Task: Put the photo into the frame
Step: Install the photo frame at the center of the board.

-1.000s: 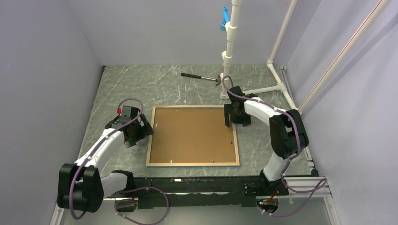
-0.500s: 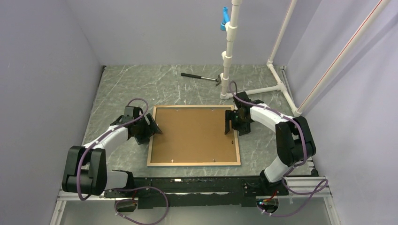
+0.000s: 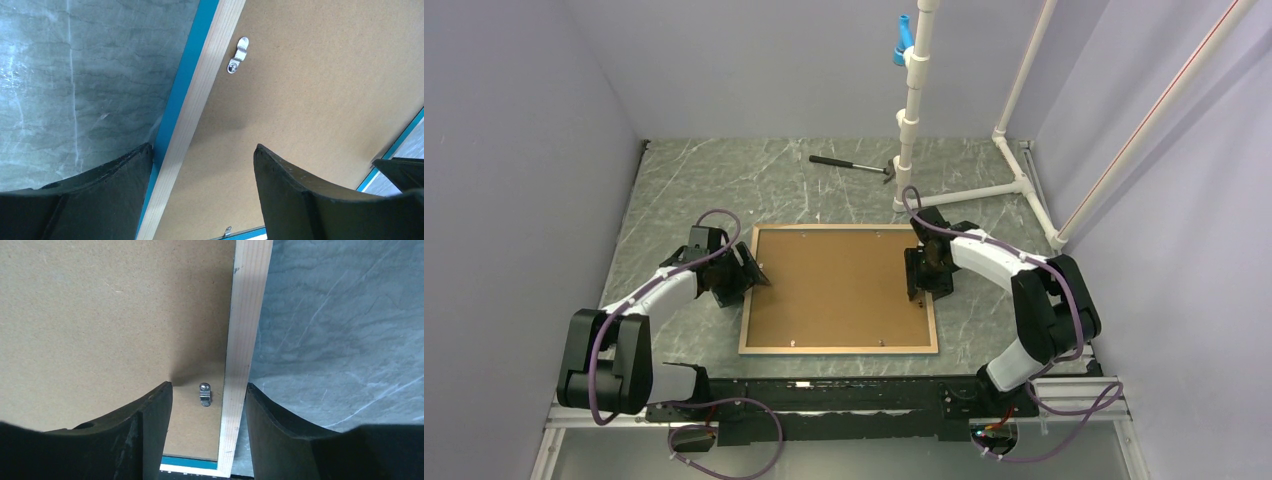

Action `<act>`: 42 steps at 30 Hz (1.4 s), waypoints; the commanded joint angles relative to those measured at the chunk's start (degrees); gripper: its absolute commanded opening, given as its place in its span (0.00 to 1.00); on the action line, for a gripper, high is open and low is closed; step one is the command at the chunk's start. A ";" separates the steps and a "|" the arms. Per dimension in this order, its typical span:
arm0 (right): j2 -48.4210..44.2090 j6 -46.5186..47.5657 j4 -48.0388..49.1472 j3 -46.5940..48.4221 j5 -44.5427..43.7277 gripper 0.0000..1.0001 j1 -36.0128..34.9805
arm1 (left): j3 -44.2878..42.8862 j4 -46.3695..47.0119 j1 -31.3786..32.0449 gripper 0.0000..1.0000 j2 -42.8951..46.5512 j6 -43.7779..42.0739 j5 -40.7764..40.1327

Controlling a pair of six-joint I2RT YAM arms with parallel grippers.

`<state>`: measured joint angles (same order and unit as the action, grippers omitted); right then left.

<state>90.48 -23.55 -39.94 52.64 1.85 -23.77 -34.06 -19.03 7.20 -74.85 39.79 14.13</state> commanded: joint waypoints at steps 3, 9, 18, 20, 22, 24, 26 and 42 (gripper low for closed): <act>-1.92 -1.27 -3.32 -0.39 -1.71 0.55 -1.63 | 0.62 -0.14 0.27 0.77 -1.09 -0.72 1.25; -3.16 -0.81 -4.77 -0.57 -1.41 0.57 -2.33 | 0.32 -0.81 0.27 0.77 -0.94 -1.03 0.73; -3.07 -1.45 -3.91 -3.21 -4.20 0.46 -2.35 | 0.22 -1.05 0.27 0.77 -1.15 -1.12 0.48; -2.74 -1.83 -3.58 -2.86 -5.04 0.38 -2.41 | 0.22 -1.08 0.27 0.76 -0.96 -1.11 0.44; -2.16 -1.86 -3.54 -1.93 -5.42 0.40 -2.38 | 0.14 -1.32 0.27 0.77 -0.84 -1.20 0.43; -1.37 -1.57 -3.56 -0.87 -4.94 0.45 -2.41 | 0.02 -1.57 0.27 0.77 -0.81 -1.32 0.16; -0.94 -1.34 -3.25 -0.10 -4.17 0.51 -2.40 | 0.05 -1.60 0.27 0.77 -0.90 -1.46 0.15; -0.11 -2.51 -2.80 -0.86 -8.78 0.00 -2.36 | -0.25 -2.26 0.29 0.75 -1.54 -2.20 -0.36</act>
<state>89.97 -24.69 -45.25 51.55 -3.68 -25.45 -34.11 -19.27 7.20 -74.91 38.70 14.00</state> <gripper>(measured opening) 0.075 0.756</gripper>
